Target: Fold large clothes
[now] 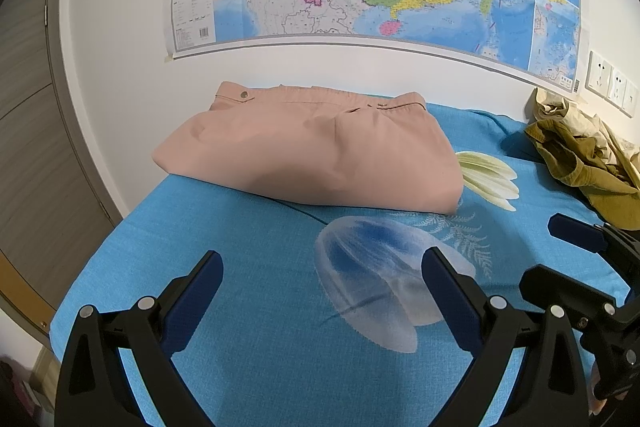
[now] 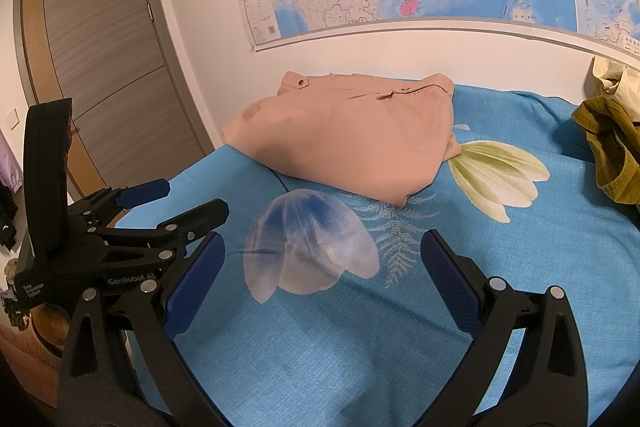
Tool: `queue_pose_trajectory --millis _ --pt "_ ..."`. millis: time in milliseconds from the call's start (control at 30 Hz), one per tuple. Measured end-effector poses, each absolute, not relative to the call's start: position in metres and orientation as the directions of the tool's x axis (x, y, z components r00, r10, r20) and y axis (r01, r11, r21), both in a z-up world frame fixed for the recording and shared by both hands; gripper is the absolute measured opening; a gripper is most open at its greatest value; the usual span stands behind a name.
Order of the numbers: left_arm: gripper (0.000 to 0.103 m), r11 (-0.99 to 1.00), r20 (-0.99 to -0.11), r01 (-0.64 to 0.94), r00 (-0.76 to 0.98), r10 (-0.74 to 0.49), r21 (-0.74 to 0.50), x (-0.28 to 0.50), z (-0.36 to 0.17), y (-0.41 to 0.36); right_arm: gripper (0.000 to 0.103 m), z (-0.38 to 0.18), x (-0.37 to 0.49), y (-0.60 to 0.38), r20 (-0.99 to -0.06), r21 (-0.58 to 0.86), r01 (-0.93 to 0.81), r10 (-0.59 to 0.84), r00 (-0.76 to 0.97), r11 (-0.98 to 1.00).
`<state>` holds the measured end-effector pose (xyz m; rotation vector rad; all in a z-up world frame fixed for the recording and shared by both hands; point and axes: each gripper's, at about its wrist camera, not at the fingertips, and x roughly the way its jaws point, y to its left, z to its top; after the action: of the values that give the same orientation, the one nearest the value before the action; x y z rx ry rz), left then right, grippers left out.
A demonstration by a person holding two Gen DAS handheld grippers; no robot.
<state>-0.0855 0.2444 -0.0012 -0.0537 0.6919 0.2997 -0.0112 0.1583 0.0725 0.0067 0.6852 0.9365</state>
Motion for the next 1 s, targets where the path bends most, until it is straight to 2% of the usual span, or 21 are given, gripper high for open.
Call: queue_pose_trajectory --millis 1000 --pt "0.096 0.956 -0.615 -0.287 0.741 0.267 0.070 -0.0859 -0.0059 0.2395 0.097 0.0689 -0.0103 0.1519 -0.536 0.305 -0.719 0.736 0.413 0.625"
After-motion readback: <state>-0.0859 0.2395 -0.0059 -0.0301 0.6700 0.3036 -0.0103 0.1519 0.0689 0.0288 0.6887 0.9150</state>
